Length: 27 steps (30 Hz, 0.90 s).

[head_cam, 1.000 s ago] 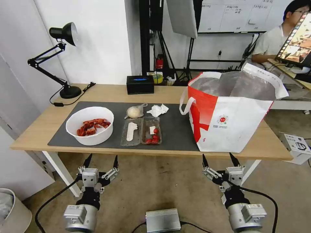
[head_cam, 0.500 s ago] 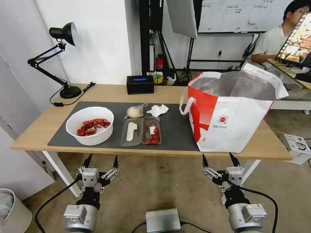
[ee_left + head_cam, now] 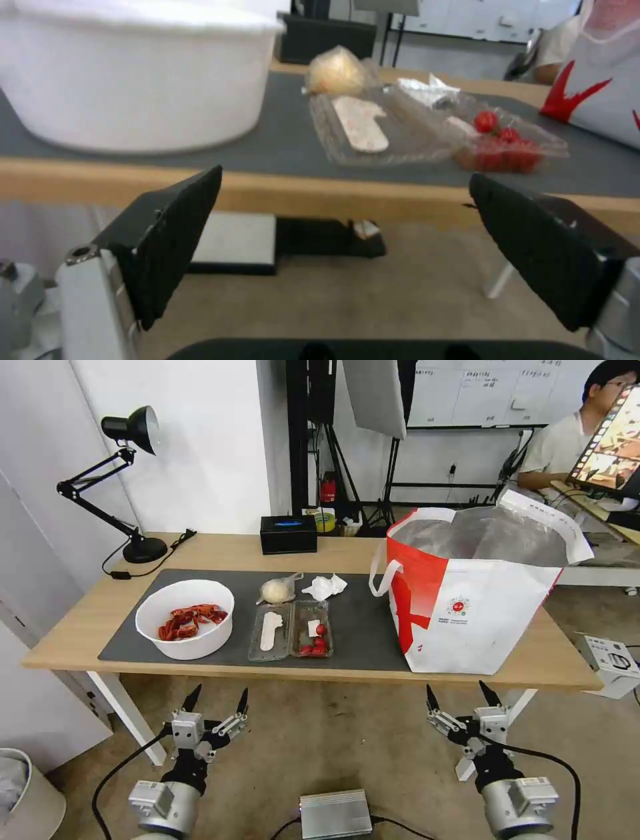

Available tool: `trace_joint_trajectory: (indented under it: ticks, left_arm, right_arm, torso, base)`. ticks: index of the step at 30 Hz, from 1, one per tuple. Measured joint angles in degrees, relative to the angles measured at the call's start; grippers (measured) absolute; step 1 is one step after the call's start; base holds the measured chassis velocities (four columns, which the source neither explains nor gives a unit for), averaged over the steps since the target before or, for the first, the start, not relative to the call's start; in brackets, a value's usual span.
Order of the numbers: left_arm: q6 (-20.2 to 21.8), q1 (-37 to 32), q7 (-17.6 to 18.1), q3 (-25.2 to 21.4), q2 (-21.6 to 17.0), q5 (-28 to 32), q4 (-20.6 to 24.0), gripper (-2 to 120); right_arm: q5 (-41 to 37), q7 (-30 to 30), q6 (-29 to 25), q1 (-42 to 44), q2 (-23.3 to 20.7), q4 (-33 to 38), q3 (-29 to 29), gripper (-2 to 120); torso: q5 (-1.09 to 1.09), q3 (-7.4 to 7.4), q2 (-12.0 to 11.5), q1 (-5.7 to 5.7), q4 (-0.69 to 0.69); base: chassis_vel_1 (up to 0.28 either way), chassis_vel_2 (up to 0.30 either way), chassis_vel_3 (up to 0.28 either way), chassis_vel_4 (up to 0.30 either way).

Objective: Pick up the trash from the table and place it into the takeout bag.

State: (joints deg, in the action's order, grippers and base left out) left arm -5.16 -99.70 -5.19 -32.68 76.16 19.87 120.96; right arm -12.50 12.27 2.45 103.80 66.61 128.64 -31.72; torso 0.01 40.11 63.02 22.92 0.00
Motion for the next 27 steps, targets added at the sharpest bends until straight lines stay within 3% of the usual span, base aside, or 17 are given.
trace_joint_trajectory:
  ticks: [4, 8, 27]
  left_arm:
    - [-1.5, 0.9, -1.5, -0.4, -2.8, 5.7, -3.0, 100]
    - [-2.7, 0.7, -3.7, -0.3, -3.1, 9.0, -2.5, 100]
    - [-2.6, 0.7, -4.2, -0.1, -3.1, 9.2, -1.5, 100]
  right_arm:
    - [-2.1, 1.1, -0.4, 0.0, -3.0, 0.1, 0.1, 100]
    - [-2.3, 1.1, -0.8, 0.0, -3.1, 0.3, 0.1, 100]
    - [-1.8, 1.1, -1.5, -0.1, -2.6, 0.4, -0.3, 100]
  torso:
    - [0.00, 0.00, 0.0, 0.00, 0.00]
    - [0.00, 0.00, 0.0, 0.00, 0.00]
    - [0.00, 0.00, 0.0, 0.00, 0.00]
  base:
    - [0.000, 0.000, 0.000, 0.000]
    - [0.000, 0.000, 0.000, 0.000]
    - [0.000, 0.000, 0.000, 0.000]
